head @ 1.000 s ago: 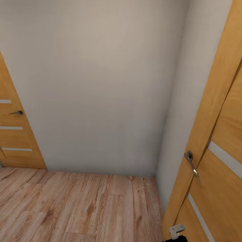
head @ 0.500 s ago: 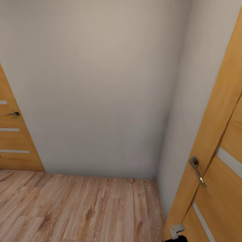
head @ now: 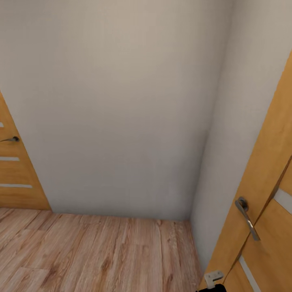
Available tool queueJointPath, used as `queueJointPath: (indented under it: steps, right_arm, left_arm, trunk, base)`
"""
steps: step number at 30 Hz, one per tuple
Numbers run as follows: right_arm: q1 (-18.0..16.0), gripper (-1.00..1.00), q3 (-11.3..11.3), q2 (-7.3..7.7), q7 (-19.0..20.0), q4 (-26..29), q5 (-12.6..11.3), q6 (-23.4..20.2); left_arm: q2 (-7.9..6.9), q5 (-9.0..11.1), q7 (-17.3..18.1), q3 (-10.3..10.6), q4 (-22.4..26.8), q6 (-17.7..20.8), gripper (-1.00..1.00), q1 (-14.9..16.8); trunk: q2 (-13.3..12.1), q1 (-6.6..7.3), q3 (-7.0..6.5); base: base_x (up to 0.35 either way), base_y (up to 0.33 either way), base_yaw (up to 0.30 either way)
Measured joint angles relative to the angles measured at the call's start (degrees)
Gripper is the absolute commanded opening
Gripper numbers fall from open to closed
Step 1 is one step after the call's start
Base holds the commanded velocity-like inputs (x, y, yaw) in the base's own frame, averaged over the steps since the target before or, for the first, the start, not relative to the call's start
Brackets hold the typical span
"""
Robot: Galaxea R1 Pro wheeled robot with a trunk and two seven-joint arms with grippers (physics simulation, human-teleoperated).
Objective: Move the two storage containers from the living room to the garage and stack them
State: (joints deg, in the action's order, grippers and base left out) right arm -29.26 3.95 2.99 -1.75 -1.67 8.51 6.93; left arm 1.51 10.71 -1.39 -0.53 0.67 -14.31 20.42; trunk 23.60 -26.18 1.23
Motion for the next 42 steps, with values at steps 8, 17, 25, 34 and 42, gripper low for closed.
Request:
queueJointPath:
  steps: [8,17,25,34,42]
  right_arm:
    - [0.0,1.0,0.0,0.0,0.0,0.0,0.0,0.0]
    - [0.0,1.0,0.0,0.0,0.0,0.0,0.0,0.0]
    - [0.0,1.0,0.1,0.0,0.0,0.0,0.0,0.0]
    - [0.0,1.0,0.1,-0.01,0.0,0.0,0.0,0.0]
    - [0.0,1.0,0.1,-0.01,0.0,0.0,0.0,0.0]
  left_arm:
    - [-0.03,0.0,0.0,0.0,0.0,0.0,1.0,0.0]
    - [-0.03,0.0,0.0,0.0,0.0,0.0,1.0,0.0]
    - [-0.03,0.0,0.0,0.0,0.0,0.0,1.0,0.0]
    - [-0.04,0.0,0.0,0.0,0.0,0.0,1.0,0.0]
    - [-0.04,0.0,0.0,0.0,0.0,0.0,1.0,0.0]
  trunk:
    - [0.0,0.02,0.0]
    - [0.0,0.02,0.0]
    - [0.0,0.0,0.0]
    - [0.0,-0.01,0.0]
    - [0.0,-0.01,0.0]
  base:
    - [0.298,0.0,0.0]
    - [0.325,0.0,0.0]
    - [0.106,0.0,0.0]
    - [0.003,0.0,0.173]
    - [0.0,0.0,0.25]
